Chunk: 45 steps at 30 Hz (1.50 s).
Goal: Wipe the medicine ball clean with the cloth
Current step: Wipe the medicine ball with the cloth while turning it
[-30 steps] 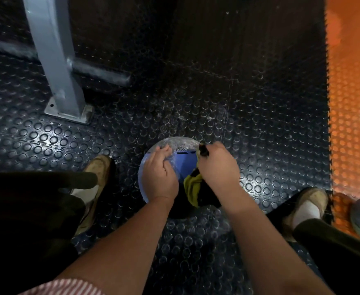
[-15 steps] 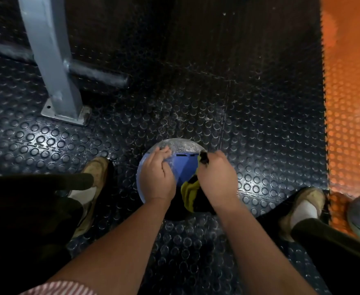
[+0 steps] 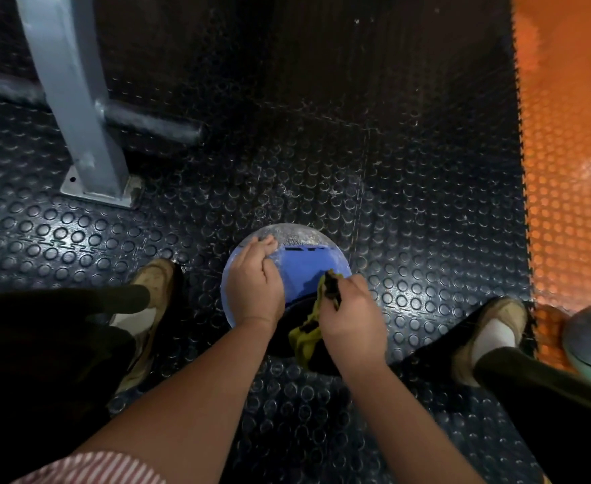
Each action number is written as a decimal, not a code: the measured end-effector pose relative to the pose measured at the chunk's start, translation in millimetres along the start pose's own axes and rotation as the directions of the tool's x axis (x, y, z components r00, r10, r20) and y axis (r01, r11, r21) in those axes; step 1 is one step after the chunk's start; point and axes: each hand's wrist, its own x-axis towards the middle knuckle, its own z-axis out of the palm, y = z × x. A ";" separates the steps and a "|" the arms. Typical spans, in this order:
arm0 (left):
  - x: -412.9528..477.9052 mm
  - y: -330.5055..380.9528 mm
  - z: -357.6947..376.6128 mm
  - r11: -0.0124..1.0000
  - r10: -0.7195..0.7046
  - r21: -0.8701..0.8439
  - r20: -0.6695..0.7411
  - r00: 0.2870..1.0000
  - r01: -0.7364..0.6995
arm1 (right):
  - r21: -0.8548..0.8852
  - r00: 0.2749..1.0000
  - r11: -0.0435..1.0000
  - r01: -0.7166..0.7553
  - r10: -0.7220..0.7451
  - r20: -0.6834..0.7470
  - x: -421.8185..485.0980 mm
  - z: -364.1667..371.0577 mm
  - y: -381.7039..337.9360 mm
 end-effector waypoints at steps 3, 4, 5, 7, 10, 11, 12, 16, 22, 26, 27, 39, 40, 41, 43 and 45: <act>-1.7 0.2 -3.1 0.997 0.063 0.027 0.070 0.996 -0.065 | -0.032 1.000 0.999 0.021 -0.021 0.000 25.6 -6.6 -8.8; -1.1 0.4 -5.7 0.993 0.097 0.050 0.129 0.987 -0.105 | -0.034 1.000 0.999 0.021 -0.021 0.000 31.1 -7.8 -9.1; 0.4 0.6 -9.1 0.987 0.124 0.075 0.206 0.971 -0.142 | -0.032 1.000 0.999 0.015 -0.015 0.001 34.1 -9.0 -7.8; 5.7 3.1 -16.4 0.975 0.112 0.133 0.390 0.914 -0.176 | -0.021 1.000 1.000 -0.007 0.008 0.014 34.5 -11.3 -0.5; 10.5 9.4 -26.0 0.941 -0.041 0.290 0.612 0.790 -0.176 | 0.000 0.999 1.000 -0.027 0.027 0.028 30.0 -12.6 11.9; 11.8 10.4 -28.5 0.917 -0.098 0.351 0.662 0.743 -0.192 | 0.003 0.999 0.999 -0.032 0.031 0.026 28.2 -13.0 14.0; 13.7 10.4 -30.9 0.887 -0.143 0.404 0.699 0.700 -0.223 | 0.004 0.999 0.999 -0.034 0.034 0.022 25.9 -13.2 15.3; 13.7 11.2 -34.5 0.784 -0.237 0.512 0.769 0.594 -0.351 | 0.000 0.999 1.000 -0.015 0.015 0.039 19.3 -14.8 17.5; -5.1 14.6 -38.0 0.769 -0.216 0.518 0.762 0.610 -0.375 | -0.104 0.972 0.967 0.232 -0.226 0.069 35.8 -14.4 1.8; -1.9 7.8 -38.4 0.848 -0.183 0.457 0.729 0.660 -0.270 | -0.067 0.973 0.970 0.232 -0.231 0.019 21.8 -4.5 8.4; 1.0 8.1 -38.2 0.850 -0.183 0.456 0.727 0.662 -0.265 | -0.057 0.972 0.970 0.235 -0.234 0.012 11.4 -1.5 9.0; -4.3 7.8 -37.7 0.808 -0.185 0.492 0.734 0.653 -0.325 | -0.240 0.971 0.944 0.228 -0.203 0.123 32.8 -8.8 -38.4; -2.6 8.5 -37.3 0.827 -0.186 0.475 0.736 0.651 -0.301 | -0.244 0.971 0.943 0.227 -0.200 0.130 33.4 -9.6 -39.2; -0.4 8.7 -36.3 0.843 -0.192 0.463 0.734 0.651 -0.273 | -0.239 0.969 0.943 0.231 -0.202 0.139 29.2 -8.8 -35.7; 5.1 8.9 -33.9 0.860 -0.207 0.457 0.719 0.664 -0.227 | -0.224 0.964 0.942 0.252 -0.222 0.150 7.7 -6.9 -23.3; 10.1 10.4 -31.0 0.862 -0.213 0.461 0.704 0.677 -0.209 | -0.214 0.951 0.932 0.293 -0.262 0.164 -22.2 -1.7 -9.2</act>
